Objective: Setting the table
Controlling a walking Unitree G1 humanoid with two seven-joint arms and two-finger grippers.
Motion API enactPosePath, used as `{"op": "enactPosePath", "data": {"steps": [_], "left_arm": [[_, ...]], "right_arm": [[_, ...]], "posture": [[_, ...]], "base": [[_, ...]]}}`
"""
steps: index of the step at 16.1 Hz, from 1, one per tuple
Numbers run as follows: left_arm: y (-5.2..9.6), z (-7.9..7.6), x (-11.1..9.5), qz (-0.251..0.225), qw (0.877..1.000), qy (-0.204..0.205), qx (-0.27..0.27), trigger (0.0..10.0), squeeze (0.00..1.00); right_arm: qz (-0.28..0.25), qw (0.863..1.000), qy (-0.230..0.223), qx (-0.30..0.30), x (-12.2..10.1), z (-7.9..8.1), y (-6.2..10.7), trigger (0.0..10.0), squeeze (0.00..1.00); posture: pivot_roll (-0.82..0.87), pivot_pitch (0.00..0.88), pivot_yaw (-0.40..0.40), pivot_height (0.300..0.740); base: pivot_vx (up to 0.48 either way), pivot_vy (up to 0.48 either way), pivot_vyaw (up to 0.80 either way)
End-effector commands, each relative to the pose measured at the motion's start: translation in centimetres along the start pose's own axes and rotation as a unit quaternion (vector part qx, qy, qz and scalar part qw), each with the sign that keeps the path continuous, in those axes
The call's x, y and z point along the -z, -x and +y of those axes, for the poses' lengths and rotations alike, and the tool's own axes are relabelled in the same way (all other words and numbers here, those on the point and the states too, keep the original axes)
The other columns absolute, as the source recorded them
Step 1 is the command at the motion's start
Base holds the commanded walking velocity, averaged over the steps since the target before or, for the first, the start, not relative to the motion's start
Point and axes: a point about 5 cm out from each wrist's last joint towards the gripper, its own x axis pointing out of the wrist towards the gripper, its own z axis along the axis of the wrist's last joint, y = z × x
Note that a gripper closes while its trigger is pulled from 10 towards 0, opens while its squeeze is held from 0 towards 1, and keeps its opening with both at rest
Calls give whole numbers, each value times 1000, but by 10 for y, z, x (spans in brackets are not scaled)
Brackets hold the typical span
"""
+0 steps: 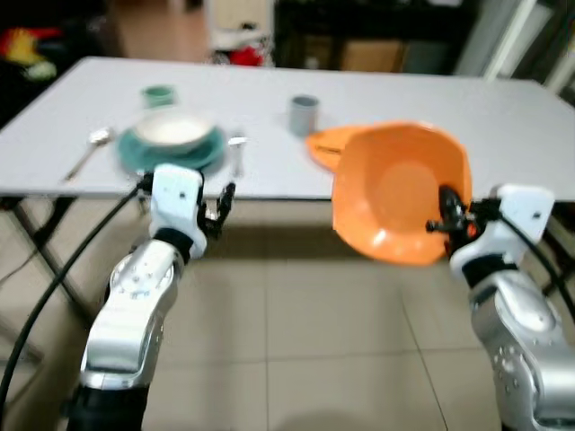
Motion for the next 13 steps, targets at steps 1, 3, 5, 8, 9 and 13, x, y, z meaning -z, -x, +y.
{"op": "enactPosePath", "data": {"steps": [1,3,5,8,9,13], "left_arm": [[-1,-9,-2,-1,1000,2,15,10000,0],[0,-10,-2,-1,1000,0,17,10000,0],[1,-10,-2,-2,1000,-1,19,10000,0],[1,-12,-2,-2,1000,-1,21,10000,0],[2,-13,-1,-1,1000,0,24,10000,0],[2,-15,0,1,1000,3,30,10000,0]], "right_arm": [[-3,1000,4,24,-4,-12,-1,10000,0],[-5,1000,-4,21,-5,-12,-2,10000,0],[-4,1000,-11,19,-5,-12,-2,10000,0],[-4,1000,-15,20,-6,-13,-2,10000,0],[-4,1000,-17,22,-6,-14,-2,10000,0],[-2,1000,-19,22,-6,-13,-2,10000,0]], "posture": [[16,0,-49,740],[16,0,-50,740],[16,0,-50,740],[15,0,-48,740],[13,0,-46,740],[11,0,-46,740]], "base": [[334,0,0],[332,0,0],[332,0,0],[330,0,0],[326,0,0],[325,0,0]]}}
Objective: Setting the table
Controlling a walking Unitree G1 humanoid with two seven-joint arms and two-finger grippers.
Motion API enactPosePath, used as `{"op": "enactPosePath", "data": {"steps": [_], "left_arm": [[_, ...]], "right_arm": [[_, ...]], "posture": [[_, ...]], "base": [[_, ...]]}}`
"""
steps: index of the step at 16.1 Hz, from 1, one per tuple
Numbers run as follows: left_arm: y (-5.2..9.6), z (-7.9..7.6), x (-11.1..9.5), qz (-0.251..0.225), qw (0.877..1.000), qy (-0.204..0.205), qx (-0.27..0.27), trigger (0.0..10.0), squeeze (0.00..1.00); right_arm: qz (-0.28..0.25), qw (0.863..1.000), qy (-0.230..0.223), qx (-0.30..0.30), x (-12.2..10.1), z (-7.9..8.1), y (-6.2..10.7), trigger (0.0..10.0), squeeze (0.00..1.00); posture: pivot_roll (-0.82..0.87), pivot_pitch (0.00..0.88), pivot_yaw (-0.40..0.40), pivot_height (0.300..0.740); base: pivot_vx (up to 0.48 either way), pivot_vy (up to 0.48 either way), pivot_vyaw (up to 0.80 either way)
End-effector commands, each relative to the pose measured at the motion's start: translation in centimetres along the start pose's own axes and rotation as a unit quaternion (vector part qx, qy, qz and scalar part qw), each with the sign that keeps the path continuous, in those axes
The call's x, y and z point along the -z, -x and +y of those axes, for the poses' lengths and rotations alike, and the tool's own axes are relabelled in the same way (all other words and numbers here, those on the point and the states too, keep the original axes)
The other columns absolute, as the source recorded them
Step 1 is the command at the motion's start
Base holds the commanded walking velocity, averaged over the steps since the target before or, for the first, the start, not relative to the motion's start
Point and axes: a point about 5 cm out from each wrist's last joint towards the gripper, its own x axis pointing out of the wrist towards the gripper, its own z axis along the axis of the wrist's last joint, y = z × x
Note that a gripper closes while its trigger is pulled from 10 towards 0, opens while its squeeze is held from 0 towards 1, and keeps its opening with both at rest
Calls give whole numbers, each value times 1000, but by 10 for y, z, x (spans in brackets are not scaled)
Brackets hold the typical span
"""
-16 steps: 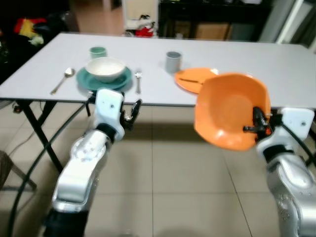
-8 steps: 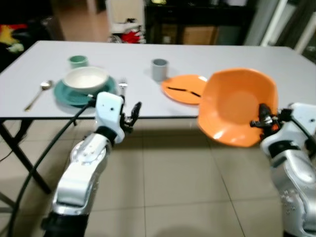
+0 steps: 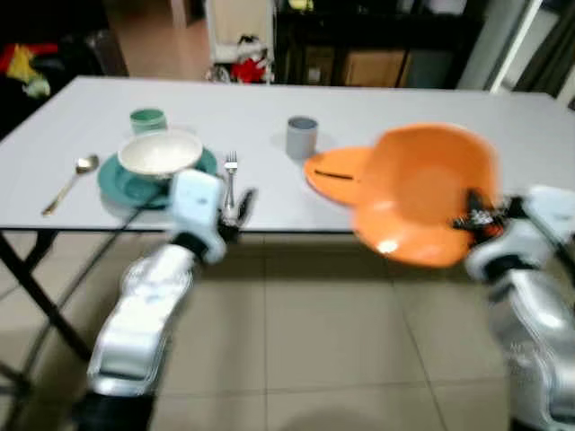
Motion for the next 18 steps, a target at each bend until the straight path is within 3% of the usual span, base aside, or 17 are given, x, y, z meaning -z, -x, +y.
{"op": "enactPosePath", "data": {"steps": [1,4,18], "left_arm": [[-1,-8,0,0,1000,6,16,10000,0],[0,-9,1,2,1000,6,16,10000,0],[6,-10,3,8,1000,6,15,10000,0]], "right_arm": [[-13,1000,4,11,-8,-6,1,10000,0],[-5,1000,2,8,-6,-7,0,10000,0],[1,1000,4,-14,-5,0,-4,10000,0]], "posture": [[11,0,-46,740],[18,0,-57,740],[28,0,-74,740]], "base": [[319,0,-631],[315,0,-800],[306,0,0]]}}
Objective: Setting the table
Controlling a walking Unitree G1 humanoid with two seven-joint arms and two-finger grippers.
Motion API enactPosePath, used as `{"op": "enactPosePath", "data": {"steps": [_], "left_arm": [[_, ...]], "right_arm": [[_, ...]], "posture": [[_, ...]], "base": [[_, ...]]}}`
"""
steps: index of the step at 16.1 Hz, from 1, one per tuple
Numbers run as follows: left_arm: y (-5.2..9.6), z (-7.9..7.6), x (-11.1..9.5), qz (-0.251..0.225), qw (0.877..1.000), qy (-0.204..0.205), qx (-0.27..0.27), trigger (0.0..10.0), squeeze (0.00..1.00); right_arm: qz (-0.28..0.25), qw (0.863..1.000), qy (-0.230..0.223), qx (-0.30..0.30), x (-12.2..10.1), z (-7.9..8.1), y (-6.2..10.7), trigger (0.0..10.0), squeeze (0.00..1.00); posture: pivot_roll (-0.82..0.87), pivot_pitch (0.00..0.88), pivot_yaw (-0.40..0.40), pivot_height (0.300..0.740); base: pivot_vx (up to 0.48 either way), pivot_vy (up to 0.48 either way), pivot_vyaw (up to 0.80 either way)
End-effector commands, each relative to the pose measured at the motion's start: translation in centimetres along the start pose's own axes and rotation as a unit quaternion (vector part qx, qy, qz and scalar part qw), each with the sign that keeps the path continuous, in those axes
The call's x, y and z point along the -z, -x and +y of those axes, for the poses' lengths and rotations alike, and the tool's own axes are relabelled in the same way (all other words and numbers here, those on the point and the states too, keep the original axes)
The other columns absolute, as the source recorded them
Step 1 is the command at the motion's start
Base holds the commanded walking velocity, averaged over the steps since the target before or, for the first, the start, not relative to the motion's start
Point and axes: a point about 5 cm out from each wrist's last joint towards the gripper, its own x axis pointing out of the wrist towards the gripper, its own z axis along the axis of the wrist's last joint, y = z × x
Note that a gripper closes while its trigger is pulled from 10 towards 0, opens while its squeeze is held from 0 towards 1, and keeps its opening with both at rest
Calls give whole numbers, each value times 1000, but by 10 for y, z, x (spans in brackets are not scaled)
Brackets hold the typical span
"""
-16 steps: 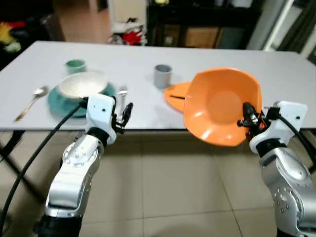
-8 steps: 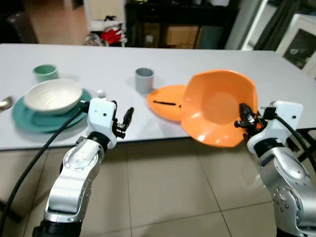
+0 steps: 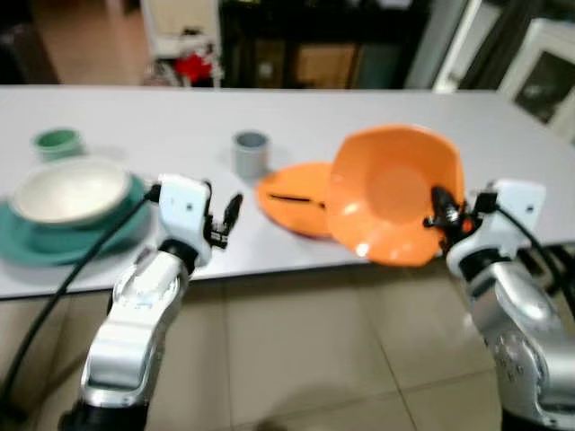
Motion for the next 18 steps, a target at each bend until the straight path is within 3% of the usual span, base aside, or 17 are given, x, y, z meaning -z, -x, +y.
{"op": "enactPosePath", "data": {"steps": [1,18], "left_arm": [[0,-1,-2,-2,1000,-6,4,10000,0],[-1,-1,-4,-2,1000,-3,10,10000,0]], "right_arm": [[-20,1000,0,2,-9,-1,-1,10000,0],[-16,1000,-1,-9,-8,3,-2,10000,0]], "posture": [[28,0,-74,740],[29,0,-69,740]], "base": [[300,0,0],[306,0,0]]}}
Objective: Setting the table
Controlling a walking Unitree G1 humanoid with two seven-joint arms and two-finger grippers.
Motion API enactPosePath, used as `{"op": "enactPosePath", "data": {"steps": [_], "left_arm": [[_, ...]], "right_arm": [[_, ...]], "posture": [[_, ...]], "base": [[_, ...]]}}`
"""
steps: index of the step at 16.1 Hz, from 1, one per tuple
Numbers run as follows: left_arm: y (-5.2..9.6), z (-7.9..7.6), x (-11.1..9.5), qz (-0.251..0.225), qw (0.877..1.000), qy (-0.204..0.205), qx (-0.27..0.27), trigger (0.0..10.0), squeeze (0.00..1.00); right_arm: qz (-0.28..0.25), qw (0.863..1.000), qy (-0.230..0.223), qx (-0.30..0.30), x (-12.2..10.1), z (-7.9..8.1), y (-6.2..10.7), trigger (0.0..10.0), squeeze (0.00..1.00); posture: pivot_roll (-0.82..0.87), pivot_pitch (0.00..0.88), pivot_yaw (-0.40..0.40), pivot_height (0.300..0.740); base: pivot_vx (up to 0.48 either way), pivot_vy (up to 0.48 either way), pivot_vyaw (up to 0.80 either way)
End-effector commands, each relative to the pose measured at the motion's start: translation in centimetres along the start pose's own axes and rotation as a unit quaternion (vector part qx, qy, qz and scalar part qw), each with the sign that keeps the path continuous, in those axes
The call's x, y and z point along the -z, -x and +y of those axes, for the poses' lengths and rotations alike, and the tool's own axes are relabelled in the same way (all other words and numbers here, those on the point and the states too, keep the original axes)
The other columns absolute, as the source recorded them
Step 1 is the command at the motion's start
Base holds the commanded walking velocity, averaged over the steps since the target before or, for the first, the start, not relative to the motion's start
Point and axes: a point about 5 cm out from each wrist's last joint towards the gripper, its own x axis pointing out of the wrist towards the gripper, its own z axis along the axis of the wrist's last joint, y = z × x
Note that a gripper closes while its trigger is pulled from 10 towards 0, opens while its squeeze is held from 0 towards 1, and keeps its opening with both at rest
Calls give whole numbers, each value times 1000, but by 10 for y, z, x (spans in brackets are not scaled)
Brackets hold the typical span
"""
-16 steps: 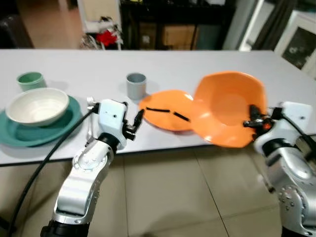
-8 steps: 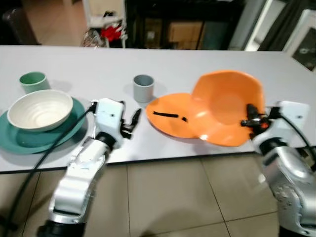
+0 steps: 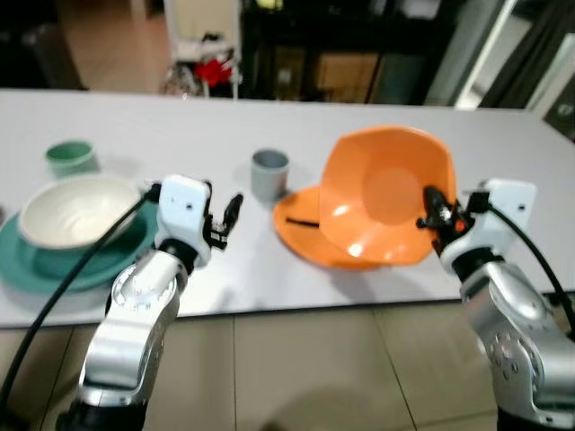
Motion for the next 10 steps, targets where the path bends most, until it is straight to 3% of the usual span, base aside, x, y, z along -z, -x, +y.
{"op": "enactPosePath", "data": {"steps": [1,5,10], "left_arm": [[-2,-8,-2,-2,1000,5,14,10000,0],[-3,-8,-2,-1,1000,0,22,10000,0],[-3,-8,0,14,995,-29,94,10000,0]], "right_arm": [[-17,1000,6,18,-8,-9,2,10000,0],[-13,1000,1,11,-8,-8,-1,10000,0],[14,998,-51,-21,-10,-5,-31,10000,0]], "posture": [[29,0,-69,740],[32,0,-69,740],[36,0,-56,740]], "base": [[319,0,0],[304,0,0],[0,0,0]]}}
